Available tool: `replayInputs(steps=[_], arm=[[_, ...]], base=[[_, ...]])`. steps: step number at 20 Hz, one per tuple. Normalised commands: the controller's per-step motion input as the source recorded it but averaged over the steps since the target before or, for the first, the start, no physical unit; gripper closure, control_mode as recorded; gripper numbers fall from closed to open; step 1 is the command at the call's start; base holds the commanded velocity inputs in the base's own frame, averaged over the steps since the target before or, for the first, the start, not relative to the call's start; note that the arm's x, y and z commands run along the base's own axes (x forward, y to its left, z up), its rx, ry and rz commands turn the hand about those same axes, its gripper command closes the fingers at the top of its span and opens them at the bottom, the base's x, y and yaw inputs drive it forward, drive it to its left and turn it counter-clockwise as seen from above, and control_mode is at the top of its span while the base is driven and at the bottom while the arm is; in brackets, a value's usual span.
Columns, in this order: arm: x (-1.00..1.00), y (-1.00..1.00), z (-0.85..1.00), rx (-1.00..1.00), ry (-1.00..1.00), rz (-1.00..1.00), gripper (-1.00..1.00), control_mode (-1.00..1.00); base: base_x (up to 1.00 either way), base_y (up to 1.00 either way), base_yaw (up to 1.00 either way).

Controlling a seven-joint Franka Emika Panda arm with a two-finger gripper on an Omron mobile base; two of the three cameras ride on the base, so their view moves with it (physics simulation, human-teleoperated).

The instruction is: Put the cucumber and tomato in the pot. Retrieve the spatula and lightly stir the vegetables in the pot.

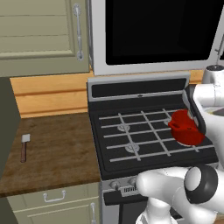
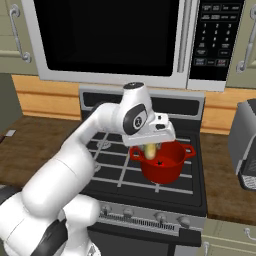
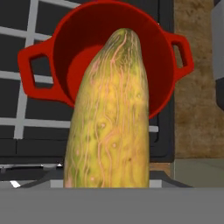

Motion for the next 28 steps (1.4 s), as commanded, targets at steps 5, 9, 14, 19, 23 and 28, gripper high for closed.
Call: replayInputs(steps=[5, 9, 14, 19, 23, 28], arm=[[0.35, -0.24, -0.40, 0.00, 0.00, 0.06, 1.00, -1.00], [0.53, -0.21, -0.15, 0.00, 0.00, 0.03, 1.00, -1.00], [0.37, -0.16, -0.16, 0.00, 0.01, 0.05, 1.00, -1.00], [0.07, -0.01, -0.37, 0.00, 0.01, 0.01, 1.00, -1.00], [0.15, 0.00, -0.31, 0.00, 0.00, 0.00, 1.00, -1.00], [0.20, 0.00, -0.30, 0.00, 0.01, 0.00, -1.00, -1.00]], base=[[0.00, 0.00, 0.00], [0.00, 0.00, 0.00], [0.00, 0.00, 0.00], [0.00, 0.00, 0.00], [0.00, 0.00, 0.00], [0.00, 0.00, 0.00]])
